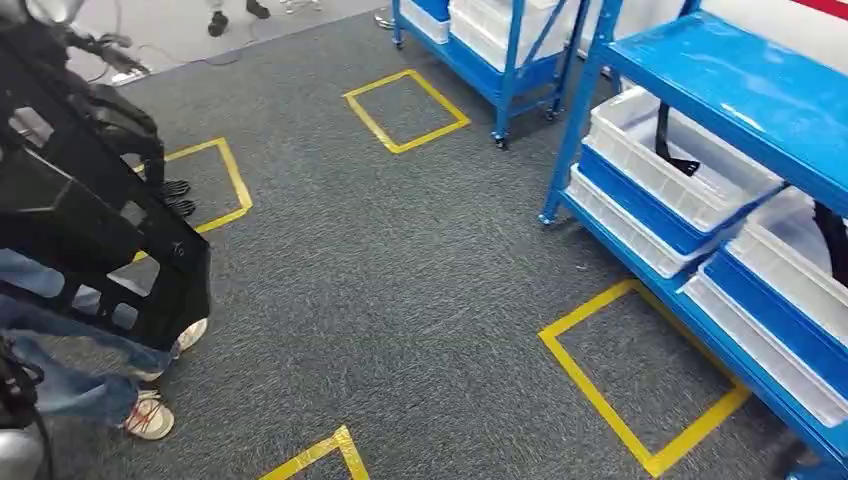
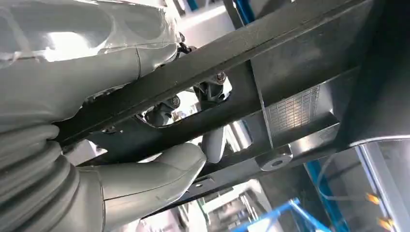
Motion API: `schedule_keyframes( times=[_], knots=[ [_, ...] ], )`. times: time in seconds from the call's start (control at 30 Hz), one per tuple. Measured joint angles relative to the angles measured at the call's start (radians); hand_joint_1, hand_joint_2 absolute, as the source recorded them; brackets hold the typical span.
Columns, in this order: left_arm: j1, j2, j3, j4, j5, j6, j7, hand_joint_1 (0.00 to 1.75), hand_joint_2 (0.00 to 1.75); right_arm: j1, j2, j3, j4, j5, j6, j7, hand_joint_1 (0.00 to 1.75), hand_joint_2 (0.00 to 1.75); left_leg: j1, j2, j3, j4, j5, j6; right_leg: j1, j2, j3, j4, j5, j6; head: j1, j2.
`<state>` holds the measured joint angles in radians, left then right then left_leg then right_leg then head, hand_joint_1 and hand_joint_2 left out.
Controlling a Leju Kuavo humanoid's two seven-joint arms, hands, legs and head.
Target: Take the parts from the cabinet and place them on the table.
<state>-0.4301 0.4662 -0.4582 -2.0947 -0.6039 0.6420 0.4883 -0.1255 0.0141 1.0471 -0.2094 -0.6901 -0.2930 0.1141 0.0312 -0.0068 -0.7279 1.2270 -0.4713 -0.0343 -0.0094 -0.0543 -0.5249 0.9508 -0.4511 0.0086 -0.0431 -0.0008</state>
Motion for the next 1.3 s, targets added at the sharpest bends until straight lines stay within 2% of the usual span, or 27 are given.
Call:
schedule_keyframes(
  times=[0.03, 0.07, 0.1, 0.17, 0.23, 0.27, 0.3, 0.33, 0.4, 0.43, 0.47, 0.5, 0.57, 0.6, 0.63, 0.7, 0.77, 0.83, 0.9, 0.93, 0.97, 1.0, 1.07, 1.1, 1.13, 1.27, 1.3],
  knots=[
    [0.000, 0.000, 0.000, 0.000, -0.001, 0.003, 0.000, 1.75, 1.75, -0.001, 0.001, 0.000, 0.000, 0.000, 0.000, 0.000, 0.00, 0.00, 0.002, 0.010, 0.048, -0.090, 0.040, -0.002, -0.002, -0.011, 0.004, 0.000, -0.003, 0.004, 0.000, 0.000],
    [0.000, 0.000, 0.000, 0.000, -0.003, 0.008, 0.000, 1.75, 1.75, -0.001, 0.001, 0.000, 0.000, 0.001, 0.000, 0.000, 0.00, 0.00, 0.003, 0.034, 0.105, -0.192, 0.079, -0.004, -0.003, -0.023, 0.010, 0.000, -0.007, 0.010, 0.000, 0.000],
    [-0.001, 0.000, 0.000, 0.000, -0.004, 0.010, 0.000, 1.75, 1.75, -0.001, 0.000, 0.000, 0.000, 0.001, 0.000, 0.000, 0.00, 0.00, 0.002, 0.091, 0.144, -0.261, 0.090, -0.004, 0.004, -0.030, 0.015, 0.000, -0.012, 0.017, 0.000, 0.000],
    [0.000, 0.000, 0.001, 0.001, -0.007, 0.014, 0.001, 1.75, 1.75, -0.001, -0.002, 0.000, 0.000, 0.002, -0.003, 0.001, 0.00, 0.00, -0.009, 0.073, 0.142, -0.270, 0.090, 0.023, 0.009, -0.048, 0.020, 0.000, -0.021, 0.028, 0.005, 0.000],
    [-0.001, 0.000, 0.001, 0.003, -0.008, 0.013, 0.001, 1.75, 1.75, -0.005, -0.003, 0.000, 0.000, 0.005, -0.003, 0.001, 0.00, 0.00, -0.017, 0.050, 0.139, -0.270, 0.089, 0.037, 0.006, -0.069, 0.028, -0.005, -0.023, 0.040, 0.005, 0.000],
    [-0.002, 0.000, 0.002, 0.003, -0.008, 0.013, 0.001, 1.75, 1.75, -0.007, -0.003, 0.000, 0.000, 0.006, -0.003, 0.001, 0.00, 0.00, -0.010, 0.035, 0.142, -0.277, 0.095, 0.047, 0.001, -0.071, 0.028, -0.002, -0.031, 0.047, 0.005, 0.000],
    [-0.004, 0.000, 0.002, 0.003, -0.009, 0.013, 0.001, 1.75, 1.75, -0.008, -0.003, 0.000, 0.000, 0.007, -0.003, 0.001, 0.00, 0.00, -0.010, 0.025, 0.142, -0.277, 0.096, 0.053, -0.003, -0.017, 0.020, 0.027, -0.054, 0.049, 0.006, 0.000],
    [-0.008, 0.000, 0.003, 0.004, -0.009, 0.013, 0.001, 1.75, 1.75, -0.007, -0.003, 0.000, 0.000, 0.007, -0.003, 0.000, 0.00, 0.00, -0.010, 0.016, 0.142, -0.277, 0.096, 0.062, -0.003, 0.020, -0.010, 0.096, -0.096, 0.046, 0.006, 0.000],
    [-0.008, 0.000, 0.000, 0.006, -0.009, 0.010, 0.001, 1.75, 1.75, -0.005, -0.003, 0.000, 0.000, 0.007, -0.003, 0.000, 0.00, 0.00, -0.011, -0.006, 0.141, -0.277, 0.096, 0.066, 0.000, 0.046, -0.097, 0.269, -0.170, 0.045, 0.008, 0.000],
    [-0.007, 0.000, -0.001, 0.008, -0.009, 0.010, 0.001, 1.75, 1.75, -0.004, -0.004, 0.000, 0.000, 0.007, -0.003, 0.000, 0.00, 0.00, -0.013, -0.019, 0.141, -0.277, 0.096, 0.068, 0.000, 0.048, -0.132, 0.333, -0.184, 0.045, 0.008, 0.000],
    [-0.008, 0.000, -0.002, 0.009, -0.007, 0.010, 0.002, 1.75, 1.75, -0.004, -0.004, 0.000, 0.000, 0.007, -0.003, 0.000, 0.00, 0.00, -0.015, -0.035, 0.142, -0.276, 0.096, 0.068, 0.000, 0.049, -0.146, 0.344, -0.171, 0.045, 0.008, 0.000],
    [-0.008, 0.000, -0.002, 0.011, -0.006, 0.010, 0.002, 1.75, 1.75, -0.004, -0.004, 0.000, 0.000, 0.007, -0.003, 0.000, 0.00, 0.00, -0.014, -0.051, 0.143, -0.276, 0.096, 0.068, -0.001, 0.050, -0.134, 0.305, -0.134, 0.042, 0.008, 0.000],
    [-0.010, 0.000, -0.003, 0.013, 0.000, 0.008, 0.002, 1.75, 1.75, -0.002, -0.004, 0.000, 0.000, 0.007, -0.003, 0.000, 0.00, 0.00, -0.014, -0.083, 0.146, -0.275, 0.095, 0.067, -0.004, 0.071, -0.066, 0.132, -0.034, 0.037, 0.008, 0.000],
    [-0.011, -0.001, -0.003, 0.014, 0.001, 0.007, 0.002, 1.75, 1.75, 0.000, -0.006, 0.000, 0.000, 0.007, -0.003, 0.000, 0.00, 0.00, -0.012, -0.094, 0.144, -0.274, 0.094, 0.065, -0.007, 0.122, -0.035, 0.055, 0.003, 0.034, 0.008, 0.000],
    [-0.016, -0.001, -0.004, 0.016, 0.002, 0.007, 0.002, 1.75, 1.75, 0.003, -0.008, 0.000, 0.000, 0.007, -0.003, 0.000, 0.00, 0.00, -0.021, -0.109, 0.138, -0.265, 0.092, 0.058, -0.012, 0.158, -0.023, 0.018, 0.000, 0.032, 0.008, 0.000],
    [-0.019, -0.002, -0.005, 0.018, 0.006, 0.006, 0.003, 1.75, 1.75, -0.003, -0.008, 0.000, 0.000, 0.007, -0.003, 0.000, 0.00, 0.00, -0.011, -0.130, 0.133, -0.272, 0.098, 0.043, -0.003, 0.132, -0.024, 0.023, -0.001, 0.030, 0.007, 0.000],
    [-0.020, -0.001, -0.004, 0.020, 0.008, 0.005, 0.003, 1.75, 1.75, -0.010, -0.007, 0.000, 0.000, 0.007, -0.003, 0.000, 0.00, 0.00, -0.006, -0.150, 0.129, -0.276, 0.103, 0.029, -0.005, 0.106, -0.021, 0.015, 0.006, 0.016, 0.008, 0.000],
    [-0.029, -0.001, -0.005, 0.023, 0.010, 0.004, 0.003, 1.75, 1.75, -0.008, -0.007, 0.000, 0.000, 0.007, -0.003, 0.000, 0.00, 0.00, -0.013, -0.046, 0.093, -0.201, 0.054, 0.026, -0.005, 0.080, -0.018, 0.011, 0.009, 0.005, 0.004, 0.000],
    [-0.030, -0.001, -0.005, 0.025, 0.007, 0.005, 0.002, 1.75, 1.75, -0.004, -0.008, 0.000, 0.000, 0.007, -0.003, 0.000, 0.00, 0.00, -0.011, -0.013, 0.010, -0.025, -0.024, 0.019, -0.001, 0.051, -0.019, 0.011, 0.007, 0.002, 0.003, 0.000],
    [-0.029, -0.001, -0.005, 0.026, 0.006, 0.005, 0.002, 1.75, 1.75, -0.002, -0.008, 0.000, 0.000, 0.007, -0.003, 0.000, 0.00, 0.00, -0.010, -0.010, -0.023, 0.043, -0.044, 0.016, 0.001, 0.036, -0.019, 0.012, 0.006, 0.001, 0.003, 0.000],
    [-0.028, -0.001, -0.006, 0.027, 0.005, 0.005, 0.002, 1.75, 1.75, -0.002, -0.008, 0.000, 0.000, 0.007, -0.003, 0.000, 0.00, 0.00, -0.010, -0.008, -0.034, 0.068, -0.043, 0.016, 0.001, 0.022, -0.019, 0.012, 0.005, 0.001, 0.003, 0.000],
    [-0.029, -0.001, -0.006, 0.029, 0.005, 0.005, 0.002, 1.75, 1.75, -0.002, -0.008, 0.000, 0.000, 0.007, -0.003, -0.001, 0.00, 0.00, -0.010, -0.006, -0.020, 0.039, -0.021, 0.016, 0.002, 0.009, -0.019, 0.012, 0.005, 0.000, 0.003, 0.000],
    [-0.031, -0.001, -0.006, 0.031, 0.004, 0.004, 0.002, 1.75, 1.75, -0.004, -0.008, 0.000, 0.000, 0.006, -0.003, -0.002, 0.00, 0.00, -0.011, 0.013, 0.075, -0.137, 0.056, 0.020, 0.002, -0.016, -0.016, 0.012, 0.002, 0.002, 0.003, 0.000],
    [-0.034, -0.001, -0.006, 0.031, 0.004, 0.004, 0.002, 1.75, 1.75, -0.004, -0.008, 0.000, 0.000, 0.006, -0.003, -0.002, 0.00, 0.00, -0.014, 0.048, 0.127, -0.226, 0.085, 0.025, 0.002, -0.026, -0.012, 0.012, 0.000, 0.005, 0.003, 0.000],
    [-0.037, -0.001, -0.006, 0.032, 0.004, 0.003, 0.002, 1.75, 1.75, -0.004, -0.008, 0.000, 0.000, 0.005, -0.003, -0.002, 0.00, 0.00, -0.028, 0.098, 0.149, -0.274, 0.084, 0.032, 0.012, -0.034, -0.009, 0.014, -0.006, 0.012, 0.003, 0.000],
    [-0.038, -0.001, -0.006, 0.032, 0.021, -0.005, 0.001, 1.75, 1.75, -0.012, -0.008, 0.000, 0.000, 0.002, 0.001, 0.004, 0.00, 0.00, -0.033, 0.041, 0.145, -0.279, 0.094, 0.053, 0.009, -0.077, 0.004, 0.007, -0.012, 0.030, 0.005, 0.000],
    [-0.037, -0.002, -0.006, 0.033, 0.025, -0.005, -0.002, 1.75, 1.75, -0.010, -0.009, 0.000, 0.000, 0.004, 0.001, 0.008, 0.00, 0.00, -0.022, 0.032, 0.152, -0.285, 0.099, 0.060, 0.003, -0.035, 0.003, 0.020, -0.024, 0.039, 0.005, 0.000]
  ],
)
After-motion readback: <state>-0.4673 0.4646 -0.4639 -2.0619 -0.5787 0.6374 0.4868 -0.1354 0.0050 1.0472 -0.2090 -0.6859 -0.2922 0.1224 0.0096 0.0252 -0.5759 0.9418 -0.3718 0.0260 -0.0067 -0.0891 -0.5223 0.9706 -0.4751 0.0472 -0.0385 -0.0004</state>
